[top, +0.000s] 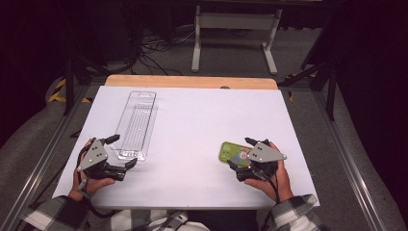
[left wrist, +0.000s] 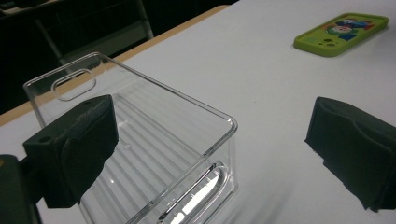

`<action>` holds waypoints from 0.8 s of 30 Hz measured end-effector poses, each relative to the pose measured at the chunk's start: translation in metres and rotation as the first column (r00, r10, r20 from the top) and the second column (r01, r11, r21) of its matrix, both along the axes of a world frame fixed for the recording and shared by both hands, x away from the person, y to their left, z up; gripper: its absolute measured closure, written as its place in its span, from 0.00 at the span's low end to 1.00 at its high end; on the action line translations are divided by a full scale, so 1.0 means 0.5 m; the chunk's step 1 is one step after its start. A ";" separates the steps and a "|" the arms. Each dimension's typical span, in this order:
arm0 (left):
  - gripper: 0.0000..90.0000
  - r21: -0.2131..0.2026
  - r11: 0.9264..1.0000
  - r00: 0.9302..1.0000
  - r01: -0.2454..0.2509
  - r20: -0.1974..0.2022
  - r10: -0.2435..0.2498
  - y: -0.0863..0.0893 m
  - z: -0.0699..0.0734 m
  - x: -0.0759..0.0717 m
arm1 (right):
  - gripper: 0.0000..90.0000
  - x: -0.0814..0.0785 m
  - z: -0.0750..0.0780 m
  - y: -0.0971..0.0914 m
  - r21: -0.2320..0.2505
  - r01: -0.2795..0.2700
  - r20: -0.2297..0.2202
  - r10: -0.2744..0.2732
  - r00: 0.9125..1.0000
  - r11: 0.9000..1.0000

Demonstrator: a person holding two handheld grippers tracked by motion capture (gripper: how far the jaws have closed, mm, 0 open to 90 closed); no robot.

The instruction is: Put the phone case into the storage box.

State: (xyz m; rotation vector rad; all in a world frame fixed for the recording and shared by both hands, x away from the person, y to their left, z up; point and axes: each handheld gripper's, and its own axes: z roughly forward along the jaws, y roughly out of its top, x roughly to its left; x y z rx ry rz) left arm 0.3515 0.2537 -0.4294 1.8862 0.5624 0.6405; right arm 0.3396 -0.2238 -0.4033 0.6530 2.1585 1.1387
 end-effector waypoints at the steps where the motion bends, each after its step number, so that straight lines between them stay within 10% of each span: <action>1: 0.04 0.016 1.000 1.000 0.007 0.001 -0.007 -0.002 -0.001 0.002 | 0.10 0.004 -0.001 -0.001 -0.017 -0.009 -0.017 0.009 1.000 1.000; 14: 0.04 0.045 0.999 1.000 0.011 -0.010 -0.011 -0.005 -0.003 0.000 | 0.10 0.063 0.030 -0.010 -0.115 -0.060 -0.172 0.040 0.984 0.991; 17: 0.05 0.065 0.998 1.000 0.022 -0.013 -0.021 -0.007 -0.006 -0.002 | 0.09 0.095 0.035 0.008 -0.209 -0.120 -0.258 0.064 0.964 0.970; 23: 0.05 0.077 0.997 1.000 0.021 -0.017 -0.020 -0.002 -0.008 -0.003 | 0.09 0.159 0.007 0.065 -0.385 -0.275 -0.448 0.081 0.890 0.881; 24: 0.05 0.077 0.997 1.000 0.021 -0.017 -0.020 -0.002 -0.008 -0.003 | 0.09 0.159 0.007 0.065 -0.385 -0.275 -0.448 0.081 0.890 0.881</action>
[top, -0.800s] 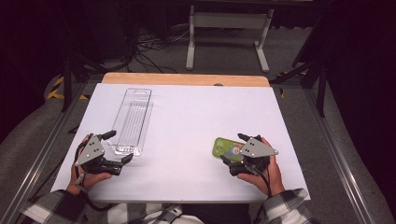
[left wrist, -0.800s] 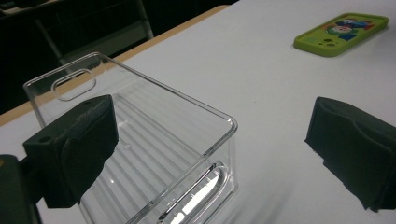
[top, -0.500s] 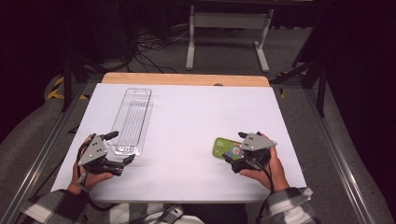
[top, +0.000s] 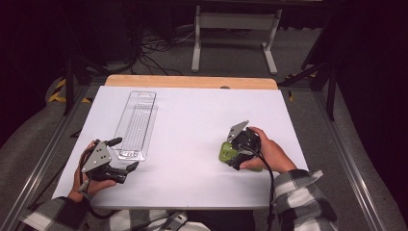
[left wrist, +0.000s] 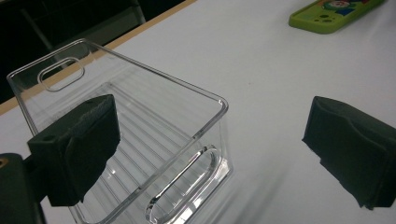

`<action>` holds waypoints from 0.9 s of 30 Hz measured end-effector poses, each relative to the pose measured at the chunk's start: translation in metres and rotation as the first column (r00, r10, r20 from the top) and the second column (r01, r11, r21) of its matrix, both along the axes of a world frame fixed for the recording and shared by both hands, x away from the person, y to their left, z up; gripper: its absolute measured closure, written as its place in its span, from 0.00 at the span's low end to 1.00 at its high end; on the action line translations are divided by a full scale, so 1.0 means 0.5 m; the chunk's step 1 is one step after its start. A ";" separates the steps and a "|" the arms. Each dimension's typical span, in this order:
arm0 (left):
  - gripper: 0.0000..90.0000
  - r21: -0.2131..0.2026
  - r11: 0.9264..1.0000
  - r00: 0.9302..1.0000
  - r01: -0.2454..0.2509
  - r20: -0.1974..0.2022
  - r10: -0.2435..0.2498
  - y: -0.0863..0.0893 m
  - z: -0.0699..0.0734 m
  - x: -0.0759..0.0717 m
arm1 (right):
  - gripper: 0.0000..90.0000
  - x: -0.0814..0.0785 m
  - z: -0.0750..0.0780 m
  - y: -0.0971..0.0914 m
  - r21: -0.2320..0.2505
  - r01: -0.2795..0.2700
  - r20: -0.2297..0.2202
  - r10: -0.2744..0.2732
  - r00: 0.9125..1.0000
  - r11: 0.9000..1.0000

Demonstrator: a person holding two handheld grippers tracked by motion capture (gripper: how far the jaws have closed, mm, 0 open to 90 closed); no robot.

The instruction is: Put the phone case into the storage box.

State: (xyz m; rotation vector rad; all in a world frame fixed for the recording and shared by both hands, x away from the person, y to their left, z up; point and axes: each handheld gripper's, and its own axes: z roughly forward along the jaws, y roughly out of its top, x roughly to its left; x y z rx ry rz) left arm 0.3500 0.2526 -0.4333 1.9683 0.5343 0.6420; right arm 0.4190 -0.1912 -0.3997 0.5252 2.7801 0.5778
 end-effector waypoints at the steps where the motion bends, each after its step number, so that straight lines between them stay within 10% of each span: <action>1: 0.05 -0.003 1.000 1.000 0.000 -0.004 0.000 0.000 -0.001 -0.001 | 0.09 0.007 -0.004 0.003 -0.012 -0.009 -0.018 0.008 1.000 1.000; 12: 0.05 0.013 1.000 1.000 0.015 -0.025 -0.014 -0.005 -0.005 -0.003 | 0.11 0.065 -0.034 0.022 -0.108 -0.048 -0.148 0.032 0.989 0.993; 27: 0.05 0.008 0.999 0.999 0.033 -0.041 -0.032 -0.004 -0.007 -0.003 | 0.17 0.086 -0.062 0.045 -0.117 -0.096 -0.198 0.071 0.978 0.988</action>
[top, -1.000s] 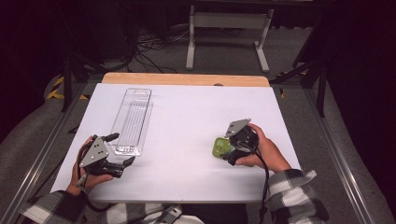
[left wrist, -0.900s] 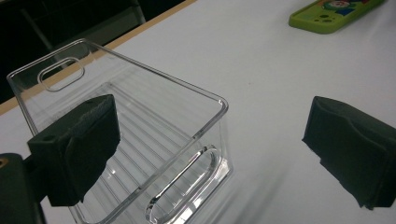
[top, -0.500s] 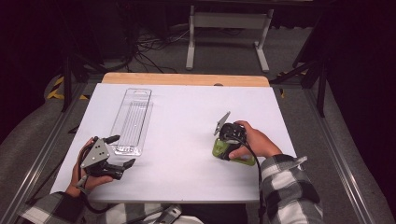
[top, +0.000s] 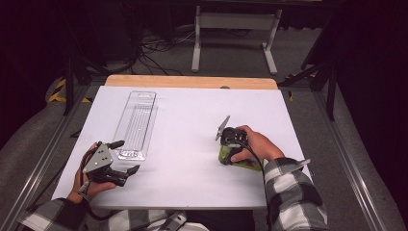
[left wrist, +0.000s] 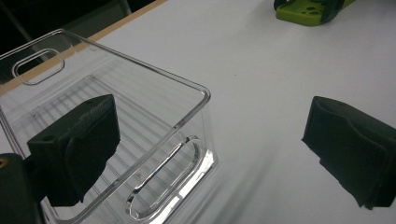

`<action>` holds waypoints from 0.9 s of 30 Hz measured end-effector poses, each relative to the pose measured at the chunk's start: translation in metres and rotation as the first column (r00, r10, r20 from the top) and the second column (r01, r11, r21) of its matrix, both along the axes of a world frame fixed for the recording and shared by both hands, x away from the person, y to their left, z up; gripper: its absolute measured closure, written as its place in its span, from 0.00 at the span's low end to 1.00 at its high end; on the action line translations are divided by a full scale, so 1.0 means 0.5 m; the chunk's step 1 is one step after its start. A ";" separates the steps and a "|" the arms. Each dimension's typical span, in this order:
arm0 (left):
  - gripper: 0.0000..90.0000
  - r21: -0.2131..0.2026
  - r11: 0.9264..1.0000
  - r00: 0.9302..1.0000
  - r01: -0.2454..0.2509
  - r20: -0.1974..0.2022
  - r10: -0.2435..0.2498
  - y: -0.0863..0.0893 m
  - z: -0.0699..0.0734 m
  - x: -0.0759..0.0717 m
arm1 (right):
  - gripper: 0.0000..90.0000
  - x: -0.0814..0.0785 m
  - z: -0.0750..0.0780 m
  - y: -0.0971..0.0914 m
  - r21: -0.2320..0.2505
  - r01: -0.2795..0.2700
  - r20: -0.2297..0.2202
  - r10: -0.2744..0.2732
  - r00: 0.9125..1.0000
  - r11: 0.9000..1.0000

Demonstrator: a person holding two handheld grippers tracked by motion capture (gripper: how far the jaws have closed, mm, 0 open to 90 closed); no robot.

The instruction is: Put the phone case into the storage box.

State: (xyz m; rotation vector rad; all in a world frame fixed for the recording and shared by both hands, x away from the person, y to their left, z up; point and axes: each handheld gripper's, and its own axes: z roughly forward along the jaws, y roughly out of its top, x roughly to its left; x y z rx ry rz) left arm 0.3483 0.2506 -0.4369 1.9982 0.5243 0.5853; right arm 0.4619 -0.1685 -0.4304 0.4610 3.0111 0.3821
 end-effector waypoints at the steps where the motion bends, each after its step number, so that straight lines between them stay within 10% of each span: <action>1: 0.05 0.000 1.000 1.000 0.001 -0.002 -0.001 -0.001 0.000 0.000 | 0.17 0.001 0.000 -0.001 0.004 -0.002 -0.004 0.002 1.000 1.000; 8: 0.05 0.001 1.000 1.000 0.003 -0.001 -0.003 0.000 0.001 -0.001 | 0.18 -0.004 0.006 -0.007 0.025 -0.012 0.032 0.011 0.999 1.000; 15: 0.05 0.000 1.000 1.000 0.001 -0.002 -0.001 0.001 0.002 -0.001 | 0.18 -0.025 0.053 -0.047 0.227 0.022 0.143 -0.055 0.988 0.974; 20: 0.06 0.006 1.000 1.000 0.000 0.001 0.000 -0.003 0.002 -0.003 | 0.18 -0.047 0.084 -0.082 0.373 0.077 0.210 -0.165 0.964 0.925; 27: 0.06 -0.007 1.000 1.000 -0.004 0.000 0.004 -0.005 0.003 -0.001 | 0.18 -0.086 0.116 -0.121 0.600 0.130 0.255 -0.343 0.904 0.790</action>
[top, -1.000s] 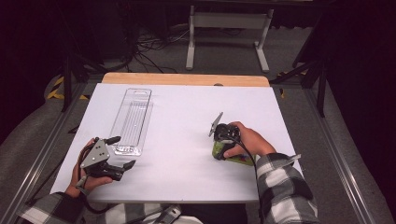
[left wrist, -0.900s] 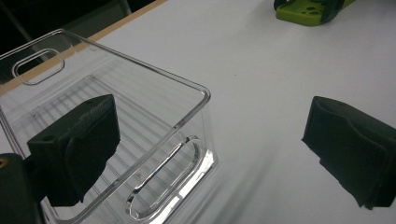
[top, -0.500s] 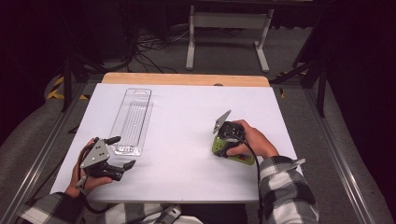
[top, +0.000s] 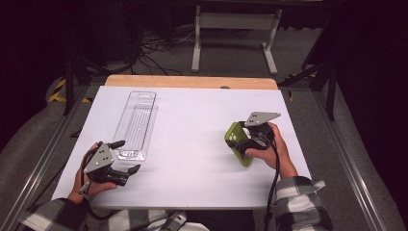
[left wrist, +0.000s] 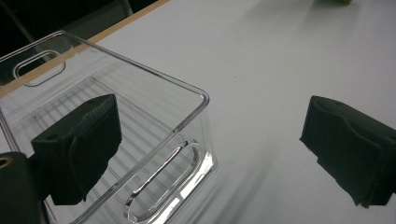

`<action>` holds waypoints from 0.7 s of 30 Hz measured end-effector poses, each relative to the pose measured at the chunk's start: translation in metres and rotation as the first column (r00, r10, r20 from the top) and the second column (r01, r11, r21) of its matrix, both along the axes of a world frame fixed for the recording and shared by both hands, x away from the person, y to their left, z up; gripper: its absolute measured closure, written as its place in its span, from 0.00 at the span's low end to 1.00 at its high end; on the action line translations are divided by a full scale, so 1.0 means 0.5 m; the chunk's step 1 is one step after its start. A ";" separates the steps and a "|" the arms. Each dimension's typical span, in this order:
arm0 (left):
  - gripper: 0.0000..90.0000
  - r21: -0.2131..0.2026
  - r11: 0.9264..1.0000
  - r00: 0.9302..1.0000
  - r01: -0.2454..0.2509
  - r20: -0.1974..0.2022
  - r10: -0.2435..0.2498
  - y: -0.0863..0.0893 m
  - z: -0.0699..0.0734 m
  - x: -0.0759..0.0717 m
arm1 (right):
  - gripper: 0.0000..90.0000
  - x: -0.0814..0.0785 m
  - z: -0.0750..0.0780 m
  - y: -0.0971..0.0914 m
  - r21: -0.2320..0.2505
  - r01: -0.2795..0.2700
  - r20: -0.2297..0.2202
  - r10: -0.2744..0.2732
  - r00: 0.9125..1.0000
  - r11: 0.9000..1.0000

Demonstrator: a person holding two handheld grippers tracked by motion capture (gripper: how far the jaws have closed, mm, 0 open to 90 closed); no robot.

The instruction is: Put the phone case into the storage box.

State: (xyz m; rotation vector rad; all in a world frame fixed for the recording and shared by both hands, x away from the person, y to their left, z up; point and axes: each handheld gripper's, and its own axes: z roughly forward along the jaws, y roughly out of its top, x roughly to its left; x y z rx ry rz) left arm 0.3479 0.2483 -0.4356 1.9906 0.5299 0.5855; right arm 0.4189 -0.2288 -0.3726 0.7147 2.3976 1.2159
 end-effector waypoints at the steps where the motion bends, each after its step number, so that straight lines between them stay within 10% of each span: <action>1: 0.07 -0.004 1.000 1.000 0.001 0.000 -0.001 0.000 0.000 0.000 | 0.18 -0.005 0.004 0.001 0.011 0.022 0.023 -0.022 0.999 1.000; 21: 0.10 0.009 0.999 0.999 -0.049 0.004 0.049 0.002 0.002 -0.001 | 0.18 -0.060 0.020 0.039 0.192 0.076 0.156 -0.107 0.982 0.979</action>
